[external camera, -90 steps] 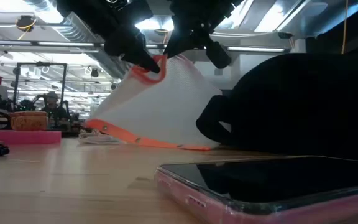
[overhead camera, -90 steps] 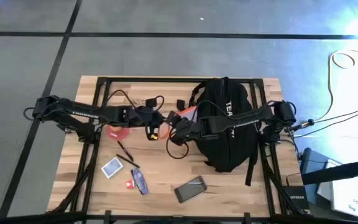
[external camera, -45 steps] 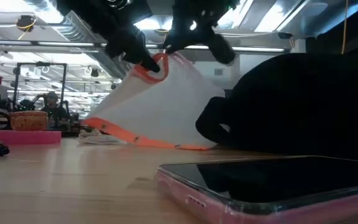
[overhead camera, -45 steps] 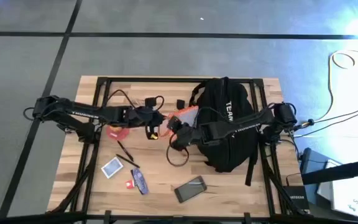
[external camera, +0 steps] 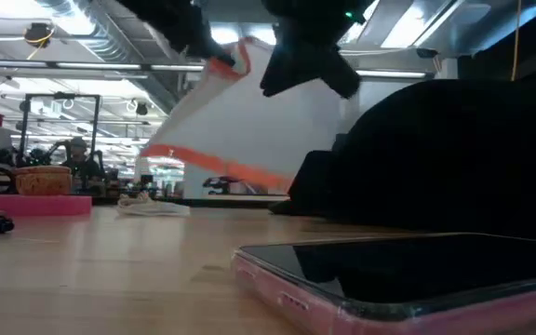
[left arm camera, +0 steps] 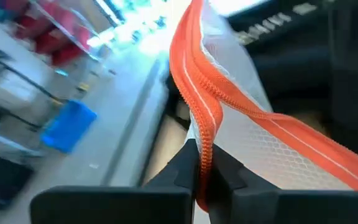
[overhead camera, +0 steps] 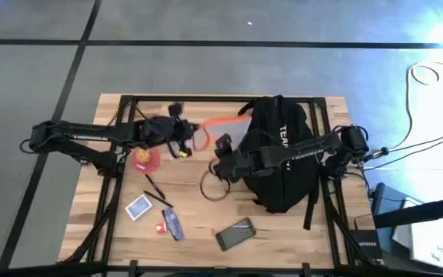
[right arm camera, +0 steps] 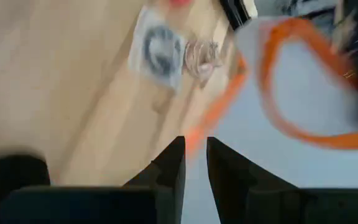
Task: Unpack backpack
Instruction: Open the transparent white zip bag
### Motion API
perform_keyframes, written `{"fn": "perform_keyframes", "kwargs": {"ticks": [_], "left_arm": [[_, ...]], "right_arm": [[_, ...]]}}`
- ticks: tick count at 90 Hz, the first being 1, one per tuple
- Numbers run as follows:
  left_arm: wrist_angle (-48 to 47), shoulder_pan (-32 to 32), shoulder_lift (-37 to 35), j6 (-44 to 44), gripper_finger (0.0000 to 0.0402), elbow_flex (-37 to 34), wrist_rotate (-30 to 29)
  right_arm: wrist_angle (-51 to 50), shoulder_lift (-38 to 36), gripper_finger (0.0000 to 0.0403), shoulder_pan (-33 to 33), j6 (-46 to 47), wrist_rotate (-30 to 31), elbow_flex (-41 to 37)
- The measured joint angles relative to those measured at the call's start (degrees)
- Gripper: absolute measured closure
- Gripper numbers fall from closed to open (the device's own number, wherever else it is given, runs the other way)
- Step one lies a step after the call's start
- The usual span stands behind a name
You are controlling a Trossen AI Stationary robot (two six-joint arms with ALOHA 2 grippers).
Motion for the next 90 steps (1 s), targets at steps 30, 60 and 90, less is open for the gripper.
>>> {"fn": "perform_keyframes", "kwargs": {"ticks": [30, 60, 90], "left_arm": [[-6.51, 3.49, -2.4, -8.06, 0.0401, 0.88, 5.78], [-4.74, 6.87, 8.67, -25.76, 0.0401, 0.86, 19.26], [-0.76, 10.69, 24.6, -26.86, 0.0401, 0.77, 17.83]], "right_arm": [[22.63, -12.71, 0.0388, -15.41, 27.95, -29.37, -19.63], [44.07, -12.26, 0.0355, -18.06, 58.04, -31.8, -33.47], [48.96, -12.48, 0.0191, -14.13, 58.64, -23.45, -33.55]]}}
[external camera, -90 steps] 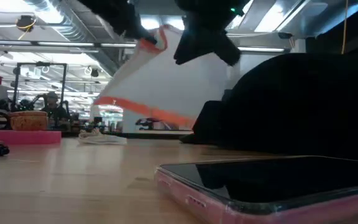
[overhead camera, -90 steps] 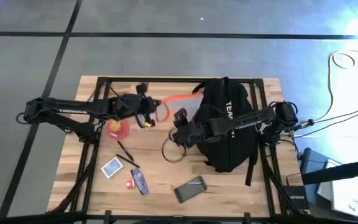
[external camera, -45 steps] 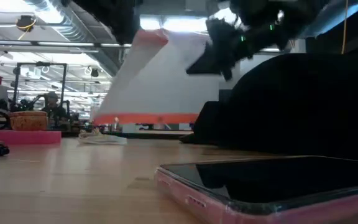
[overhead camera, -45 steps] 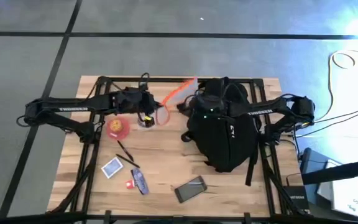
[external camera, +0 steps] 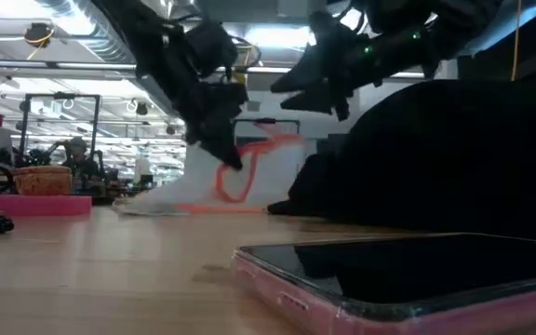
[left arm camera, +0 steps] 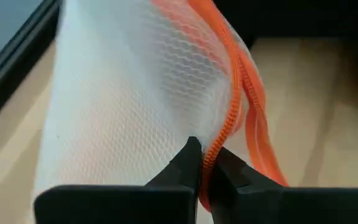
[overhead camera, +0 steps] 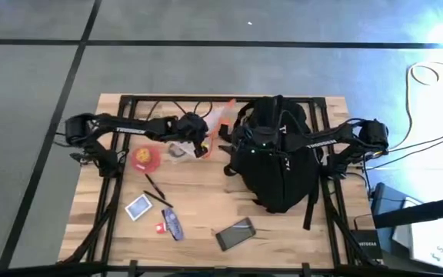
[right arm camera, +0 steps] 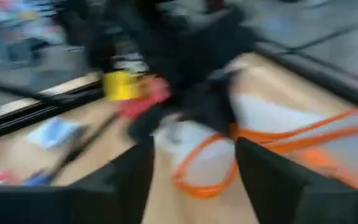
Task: Unpack backpack
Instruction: Open the transparent white zip bag
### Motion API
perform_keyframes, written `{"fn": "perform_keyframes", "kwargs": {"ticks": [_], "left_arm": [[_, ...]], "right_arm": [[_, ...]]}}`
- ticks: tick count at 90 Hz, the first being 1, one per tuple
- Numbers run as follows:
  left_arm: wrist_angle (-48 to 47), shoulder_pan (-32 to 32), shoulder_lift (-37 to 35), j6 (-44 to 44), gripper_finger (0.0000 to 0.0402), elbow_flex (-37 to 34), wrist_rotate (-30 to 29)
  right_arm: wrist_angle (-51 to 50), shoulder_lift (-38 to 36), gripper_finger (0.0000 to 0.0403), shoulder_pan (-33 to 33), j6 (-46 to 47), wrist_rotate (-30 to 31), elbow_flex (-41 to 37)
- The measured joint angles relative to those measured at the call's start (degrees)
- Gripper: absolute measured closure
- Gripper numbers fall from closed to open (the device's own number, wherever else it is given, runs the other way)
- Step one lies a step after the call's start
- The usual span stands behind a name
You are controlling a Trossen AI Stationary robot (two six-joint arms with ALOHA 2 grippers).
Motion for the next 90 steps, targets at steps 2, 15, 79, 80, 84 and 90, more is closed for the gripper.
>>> {"fn": "perform_keyframes", "kwargs": {"ticks": [2, 15, 79, 80, 84, 90], "left_arm": [[0.71, -0.02, 0.25, -0.07, 0.0401, 0.0, 0.17], [2.64, -0.37, -0.14, -0.08, 0.0401, 0.0, 1.29], [4.72, -0.66, -1.59, -1.68, 0.0401, 0.0, 2.73], [4.73, -0.66, -1.59, -1.69, 0.0401, 0.0, 2.73], [4.9, -0.7, -1.59, -1.7, 0.0401, 0.02, 2.75], [4.85, -0.7, -1.59, -1.7, 0.0401, 0.02, 2.75]], "right_arm": [[-0.59, 0.0, 0.0181, -0.04, 0.37, 1.72, 0.0], [-3.8, 0.15, 0.0141, -0.06, 2.69, 6.07, 0.0], [2.21, 7.11, 0.036, 3.26, -27.69, 9.76, 2.39], [2.1, 7.27, 0.0364, 3.32, -27.94, 9.71, 2.53], [1.84, 7.61, 0.0379, 3.46, -28.69, 9.5, 3.02], [2.25, 7.59, 0.0395, 3.55, -28.65, 9.17, 4.08]]}}
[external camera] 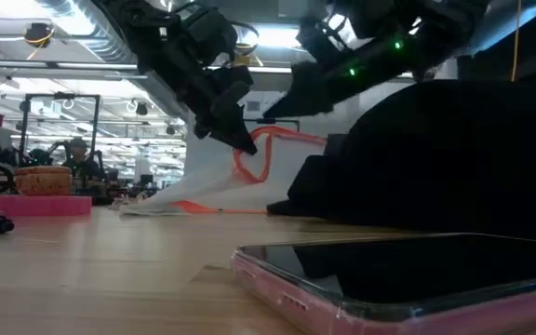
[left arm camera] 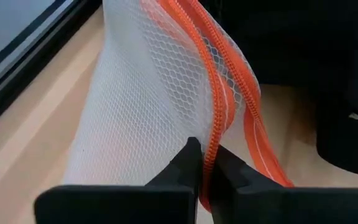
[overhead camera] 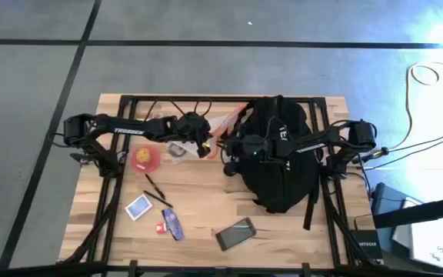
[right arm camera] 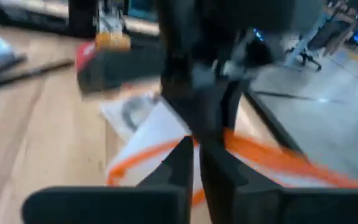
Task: Unpack backpack
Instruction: Open the transparent white zip bag
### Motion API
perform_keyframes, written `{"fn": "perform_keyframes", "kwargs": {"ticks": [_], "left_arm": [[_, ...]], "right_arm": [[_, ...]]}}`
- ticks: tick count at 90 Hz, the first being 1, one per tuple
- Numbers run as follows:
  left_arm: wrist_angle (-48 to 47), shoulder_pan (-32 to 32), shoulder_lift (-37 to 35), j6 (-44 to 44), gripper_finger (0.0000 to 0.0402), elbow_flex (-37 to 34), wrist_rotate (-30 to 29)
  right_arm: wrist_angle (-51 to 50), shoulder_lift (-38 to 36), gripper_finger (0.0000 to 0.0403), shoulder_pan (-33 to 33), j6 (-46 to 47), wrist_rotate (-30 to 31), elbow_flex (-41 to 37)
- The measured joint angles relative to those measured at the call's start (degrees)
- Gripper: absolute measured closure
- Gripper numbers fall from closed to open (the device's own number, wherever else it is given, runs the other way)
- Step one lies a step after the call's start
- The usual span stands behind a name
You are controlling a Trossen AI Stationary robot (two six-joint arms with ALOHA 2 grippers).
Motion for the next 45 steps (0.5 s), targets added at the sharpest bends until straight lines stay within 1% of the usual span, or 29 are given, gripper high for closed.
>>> {"fn": "perform_keyframes", "kwargs": {"ticks": [9, 17, 45], "left_arm": [[0.07, -0.32, 0.0, -0.35, 0.0401, -0.02, -0.02], [0.38, -0.79, 0.0, -0.45, 0.0401, 0.0, -0.02], [1.79, -2.58, 0.0, -0.43, 0.0401, 0.05, -0.22]], "right_arm": [[0.24, 0.41, 0.0399, -0.35, -1.48, -1.35, 0.59], [0.16, 1.67, 0.0398, -1.44, -2.82, -1.4, 0.51], [1.06, 4.42, 0.0402, -4.45, 0.11, -2.02, 0.51]]}}
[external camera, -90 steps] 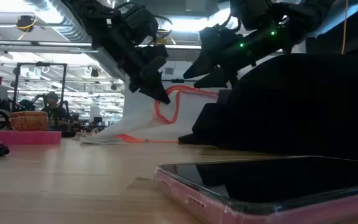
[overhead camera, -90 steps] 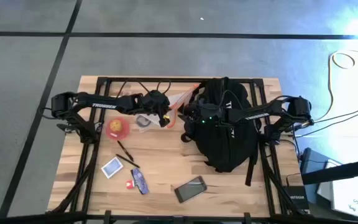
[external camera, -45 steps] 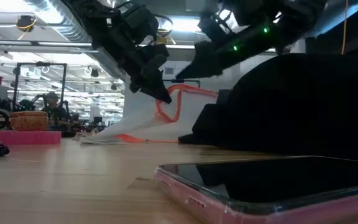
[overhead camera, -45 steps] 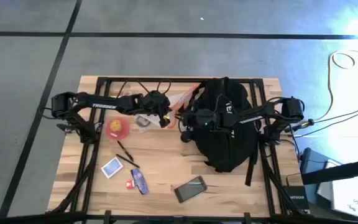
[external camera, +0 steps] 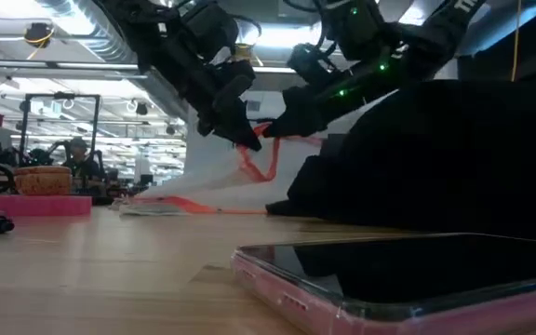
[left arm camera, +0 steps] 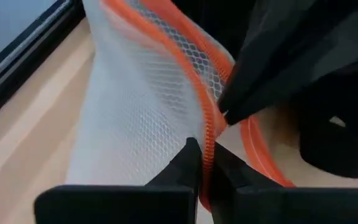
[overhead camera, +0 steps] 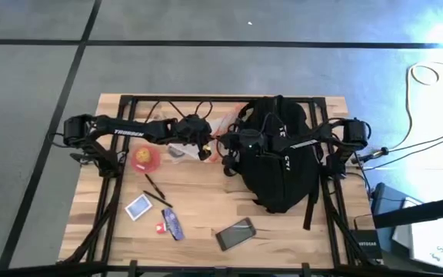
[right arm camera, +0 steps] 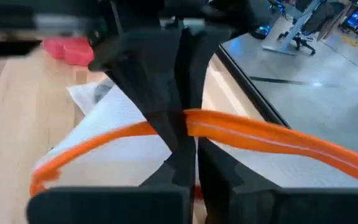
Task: Unpack backpack
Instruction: Open the transparent white zip bag, then put the black earphones into the transparent white zip bag
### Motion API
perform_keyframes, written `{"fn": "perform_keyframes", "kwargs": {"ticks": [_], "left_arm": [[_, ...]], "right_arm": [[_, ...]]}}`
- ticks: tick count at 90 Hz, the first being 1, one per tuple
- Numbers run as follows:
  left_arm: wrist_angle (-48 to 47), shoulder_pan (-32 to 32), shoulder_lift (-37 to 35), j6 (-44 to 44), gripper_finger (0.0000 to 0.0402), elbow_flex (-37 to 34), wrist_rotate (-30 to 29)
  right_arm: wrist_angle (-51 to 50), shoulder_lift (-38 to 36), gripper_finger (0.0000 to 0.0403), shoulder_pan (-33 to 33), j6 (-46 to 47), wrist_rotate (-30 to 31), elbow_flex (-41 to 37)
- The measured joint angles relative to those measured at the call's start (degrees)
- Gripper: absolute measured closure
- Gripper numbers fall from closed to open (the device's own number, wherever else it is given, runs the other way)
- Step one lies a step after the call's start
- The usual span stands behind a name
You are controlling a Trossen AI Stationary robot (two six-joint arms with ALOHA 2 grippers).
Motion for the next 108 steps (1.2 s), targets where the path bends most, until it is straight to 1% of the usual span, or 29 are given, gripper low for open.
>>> {"fn": "perform_keyframes", "kwargs": {"ticks": [7, 23, 36, 53, 57, 66, 74, 84, 92, 98, 108], "left_arm": [[0.05, -0.39, 0.0, 0.03, 0.0401, 0.26, 0.13], [0.9, -1.08, -0.06, 0.29, 0.0401, 0.5, 0.07], [1.73, -1.18, -1.02, 0.43, 0.0401, 0.58, 0.64], [0.83, -0.92, -4.25, 5.31, 0.0401, 0.54, -0.01], [1.09, -0.6, -5.18, 6.76, 0.0401, 0.55, 0.01], [0.08, 0.88, -6.49, 9.73, 0.0401, 0.58, -0.02], [-2.13, 2.51, -6.84, 14.68, 0.0401, 0.58, 0.48], [-4.49, 4.18, -6.79, 27.49, 0.0401, 0.54, 3.93], [-3.64, 5.69, -6.6, 35.93, 0.0401, 0.54, 7.43], [-1.19, 6.95, -6.6, 39.34, 0.0401, 0.5, 9.34], [2.75, 8.6, -6.78, 41.86, 0.0401, 0.5, 9.67]], "right_arm": [[-1.41, 0.35, 0.0402, -0.35, 0.03, -0.01, 0.01], [-1.3, 1.23, 0.0402, -0.42, 0.12, 0.31, 0.0], [-4.1, 2.36, 0.0402, -0.35, 1.25, 0.29, 0.0], [-7.29, 2.99, 0.0402, -0.24, 1.64, 0.31, -0.02], [-8.3, 2.12, 0.0402, -0.01, 1.64, 0.73, -0.05], [-7.91, -1.93, 0.0402, 1.11, -0.87, 4.4, -0.03], [-7.77, -6.04, 0.0403, 2.0, -4.55, 4.9, 0.02], [-8.16, -10.83, 0.0403, 3.5, -7.06, 4.86, -0.02], [-10.25, -14.15, 0.0403, 4.76, -8.95, 4.67, 0.03], [-14.12, -15.92, 0.0403, 5.64, -9.44, 4.46, 0.04], [-17.8, -17.62, 0.0403, 6.92, -8.19, 4.19, 0.01]]}}
